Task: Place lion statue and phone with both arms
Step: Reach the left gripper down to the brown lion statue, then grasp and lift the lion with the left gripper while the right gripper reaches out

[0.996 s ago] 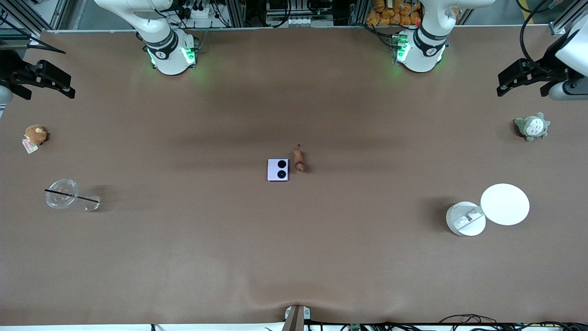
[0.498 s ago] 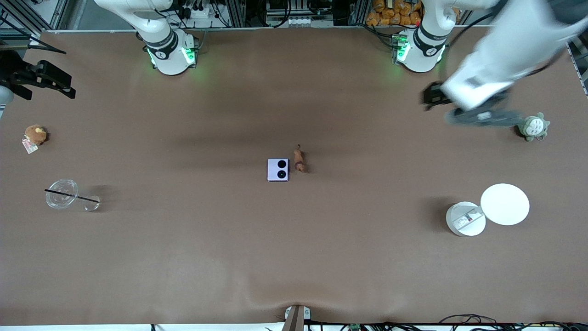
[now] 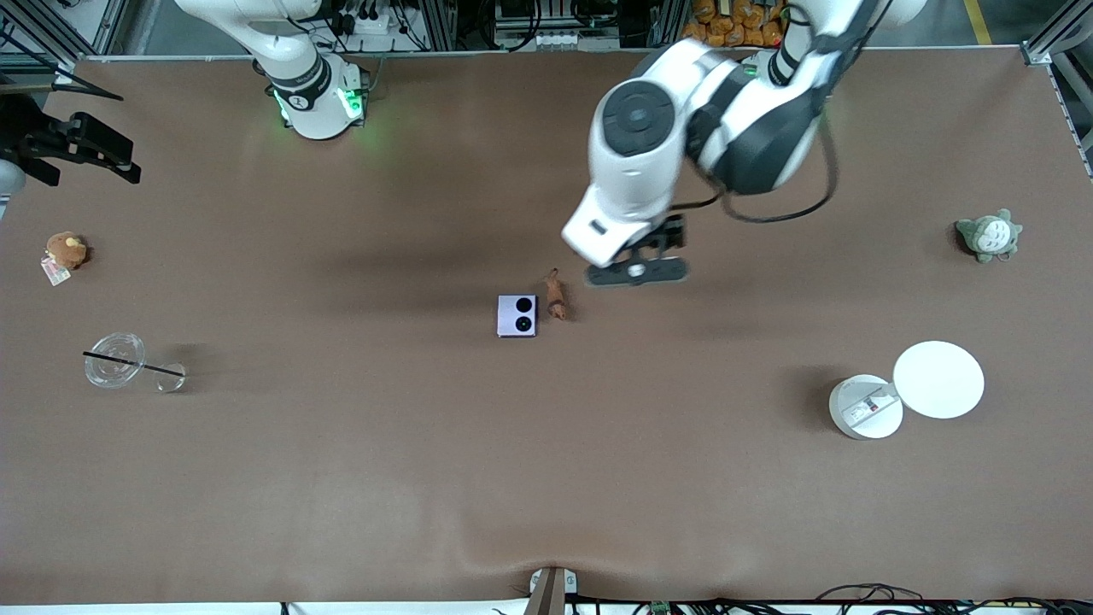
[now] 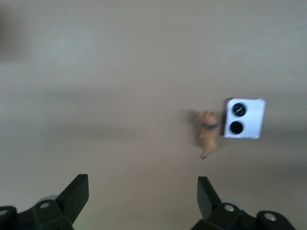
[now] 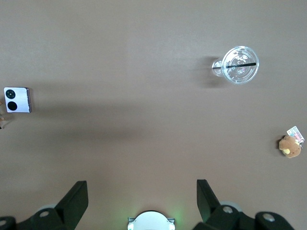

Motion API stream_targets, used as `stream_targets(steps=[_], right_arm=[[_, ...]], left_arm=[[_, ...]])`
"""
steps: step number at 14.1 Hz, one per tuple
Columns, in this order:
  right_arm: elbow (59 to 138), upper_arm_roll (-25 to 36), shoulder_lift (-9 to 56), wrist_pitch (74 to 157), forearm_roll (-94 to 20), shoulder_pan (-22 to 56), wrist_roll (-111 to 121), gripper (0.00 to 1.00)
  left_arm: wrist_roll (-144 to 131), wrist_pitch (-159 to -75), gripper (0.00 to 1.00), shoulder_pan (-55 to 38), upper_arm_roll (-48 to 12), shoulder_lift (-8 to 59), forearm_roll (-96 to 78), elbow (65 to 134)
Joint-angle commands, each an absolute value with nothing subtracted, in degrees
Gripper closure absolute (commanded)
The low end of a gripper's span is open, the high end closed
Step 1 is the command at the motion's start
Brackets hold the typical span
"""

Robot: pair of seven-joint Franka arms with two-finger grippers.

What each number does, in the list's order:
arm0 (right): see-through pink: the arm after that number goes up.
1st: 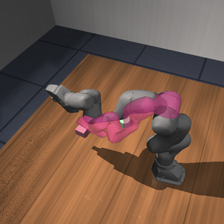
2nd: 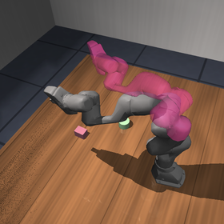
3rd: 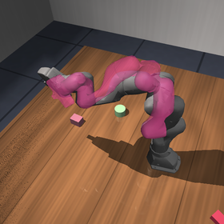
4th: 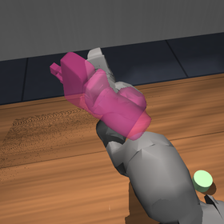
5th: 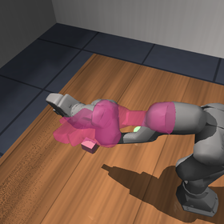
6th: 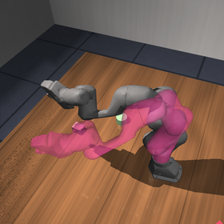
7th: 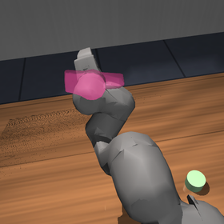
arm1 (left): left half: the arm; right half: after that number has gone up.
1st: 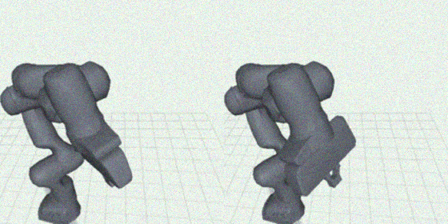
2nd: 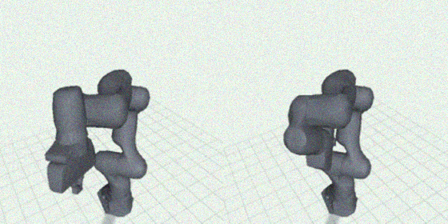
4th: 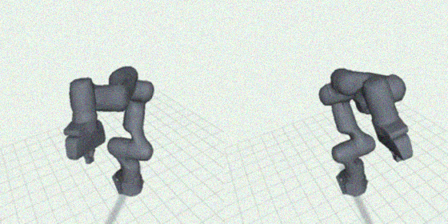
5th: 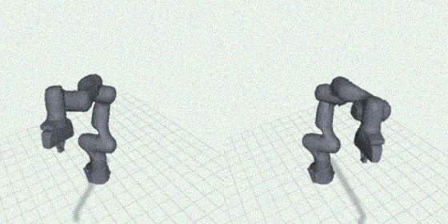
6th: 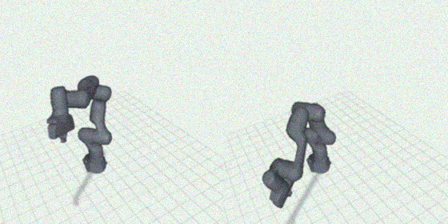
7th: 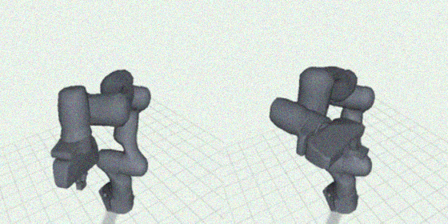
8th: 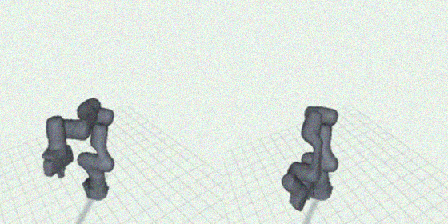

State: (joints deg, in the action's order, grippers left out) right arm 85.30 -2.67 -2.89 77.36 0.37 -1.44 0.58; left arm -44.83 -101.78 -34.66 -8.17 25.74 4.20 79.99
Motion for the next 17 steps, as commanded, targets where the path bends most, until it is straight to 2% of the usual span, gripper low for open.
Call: stream_targets(steps=[1, 6, 9, 11, 13, 17], right_arm=[[85.61, -3.43, -3.34, 77.34, -0.79, -2.81, 1.23, 0.0], [85.61, -3.43, -3.34, 77.34, -0.79, -2.64, 1.23, 0.0], [85.52, -3.43, -3.25, 77.61, -0.79, -2.46, 1.23, 0.0], [85.61, -3.43, -3.25, 77.61, -0.79, -2.46, 1.32, 0.0], [85.6, -3.43, -3.25, 77.61, -0.79, -2.37, 1.32, 0.0], [85.52, -3.78, -3.16, 77.69, -0.79, -2.11, 1.32, 0.0]], left_arm=[[-47.53, -108.95, 0.0, -35.76, -8.17, 30.39, 4.92, 77.34], [-54.14, -119.95, 0.0, -38.4, -7.73, 39.19, 5.19, 77.34], [-55.46, -120.32, 0.05, -39.37, -7.82, 41.13, 5.36, 77.87], [-55.55, -120.41, 0.14, -39.64, -7.82, 42.97, 5.27, 77.87], [-56.07, -120.59, 0.17, -39.73, -7.74, 44.55, 5.27, 77.78], [-57.39, -121.46, 0.18, -40.6, -7.47, 46.75, 5.62, 77.78]])
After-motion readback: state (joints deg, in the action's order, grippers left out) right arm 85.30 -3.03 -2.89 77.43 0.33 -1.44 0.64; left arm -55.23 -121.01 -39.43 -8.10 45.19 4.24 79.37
